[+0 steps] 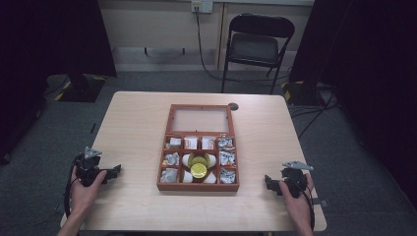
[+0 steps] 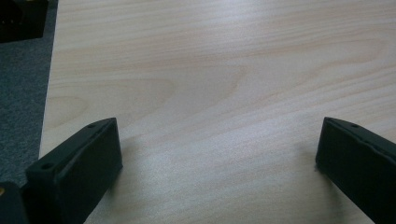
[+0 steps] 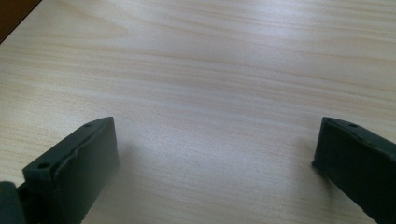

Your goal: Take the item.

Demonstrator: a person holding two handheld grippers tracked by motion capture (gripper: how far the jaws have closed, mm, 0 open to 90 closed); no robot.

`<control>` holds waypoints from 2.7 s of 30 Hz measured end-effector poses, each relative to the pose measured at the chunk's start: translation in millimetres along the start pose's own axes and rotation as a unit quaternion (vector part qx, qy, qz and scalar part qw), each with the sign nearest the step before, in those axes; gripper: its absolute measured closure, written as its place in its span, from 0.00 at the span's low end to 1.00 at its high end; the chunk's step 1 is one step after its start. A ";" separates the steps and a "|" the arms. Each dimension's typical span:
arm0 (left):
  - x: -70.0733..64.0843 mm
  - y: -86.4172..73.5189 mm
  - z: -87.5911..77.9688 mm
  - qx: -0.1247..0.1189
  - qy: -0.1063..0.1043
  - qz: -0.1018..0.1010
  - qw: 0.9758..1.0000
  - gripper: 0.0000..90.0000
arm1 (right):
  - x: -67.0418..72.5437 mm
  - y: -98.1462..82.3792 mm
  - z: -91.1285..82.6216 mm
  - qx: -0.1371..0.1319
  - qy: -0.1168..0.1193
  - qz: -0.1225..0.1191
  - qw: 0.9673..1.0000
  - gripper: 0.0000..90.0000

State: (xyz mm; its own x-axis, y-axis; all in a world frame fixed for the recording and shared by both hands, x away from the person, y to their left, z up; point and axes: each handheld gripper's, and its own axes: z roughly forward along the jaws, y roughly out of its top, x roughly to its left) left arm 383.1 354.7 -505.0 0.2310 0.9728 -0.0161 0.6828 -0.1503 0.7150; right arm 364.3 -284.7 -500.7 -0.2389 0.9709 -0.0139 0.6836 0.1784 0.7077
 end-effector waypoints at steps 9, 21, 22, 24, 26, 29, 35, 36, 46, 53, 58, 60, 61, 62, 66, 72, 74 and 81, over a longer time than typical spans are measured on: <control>0.6 -0.5 -1.2 0.001 -0.003 0.005 1.000 0.00 | 0.0 0.0 0.0 0.000 0.000 0.000 1.000 0.00; 2.8 -0.4 -5.9 -0.011 -0.001 0.015 1.000 0.17 | 0.0 0.0 0.0 0.000 0.000 0.000 1.000 0.00; 2.8 -0.4 -6.2 -0.010 -0.004 0.018 1.000 0.19 | 0.0 0.0 0.0 0.000 0.000 0.000 1.000 0.00; 1.7 -0.3 -6.8 -0.009 -0.004 0.022 1.000 0.19 | 0.0 0.0 0.1 0.000 0.000 0.000 1.000 0.00; 1.3 -0.1 -7.5 -0.011 -0.009 0.017 1.000 0.19 | -0.1 0.0 0.0 0.000 0.000 -0.001 1.000 0.00; 0.5 0.4 -9.4 -0.018 -0.014 0.013 1.000 0.19 | -0.1 0.0 0.0 0.000 0.000 0.000 1.000 0.00; -2.2 2.8 -12.1 -0.031 -0.026 0.004 0.999 0.19 | -0.1 0.0 0.0 0.000 0.000 0.000 1.000 0.00; -3.1 3.2 -12.4 -0.031 -0.028 0.008 0.999 0.20 | 0.0 0.0 0.0 0.000 0.000 0.000 1.000 0.00; -8.4 8.1 -18.2 -0.043 -0.055 -0.008 0.998 0.21 | 0.1 0.0 -0.1 0.000 -0.001 0.000 1.000 0.00; -16.7 13.5 -22.2 -0.050 -0.065 0.006 0.997 0.22 | 0.0 -0.3 -0.3 0.000 -0.002 0.001 1.000 0.00; -23.7 16.9 -26.0 -0.056 -0.075 0.015 0.996 0.22 | 0.0 -0.3 -0.3 0.000 -0.002 0.001 1.000 0.00; -25.4 18.4 -28.2 -0.058 -0.071 0.014 0.996 0.22 | 0.0 -0.3 -0.3 0.000 -0.002 0.001 1.000 0.00; -25.8 19.0 -29.3 -0.063 -0.076 0.011 0.995 0.22 | 0.0 -0.3 -0.3 0.000 -0.002 0.001 1.000 0.00; -26.0 19.4 -30.2 -0.065 -0.080 0.010 0.995 0.22 | 0.0 -0.3 -0.3 0.000 -0.002 0.001 1.000 0.00; -29.7 23.8 -34.0 -0.065 -0.106 0.001 0.992 0.20 | 0.0 -0.3 -0.3 0.000 -0.002 0.001 1.000 0.00; -40.5 28.9 -38.8 -0.066 -0.103 0.034 0.992 0.20 | 0.0 -0.3 -0.3 0.000 -0.002 0.001 1.000 0.00; -44.4 30.8 -40.6 -0.067 -0.107 0.038 0.991 0.20 | 0.0 -0.3 -0.3 0.000 -0.002 0.001 1.000 0.00; -53.4 37.1 -45.0 -0.069 -0.119 0.055 0.989 0.21 | -0.1 -0.3 -0.3 0.000 -0.002 0.001 1.000 0.00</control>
State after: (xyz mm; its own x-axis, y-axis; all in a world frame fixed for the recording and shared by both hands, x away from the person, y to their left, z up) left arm 364.9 305.1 -446.1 0.4670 0.8802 -0.0847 0.5464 -0.2119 0.8103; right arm 363.9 -284.9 -500.7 -0.2348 0.9719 -0.0153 0.6838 0.1764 0.7080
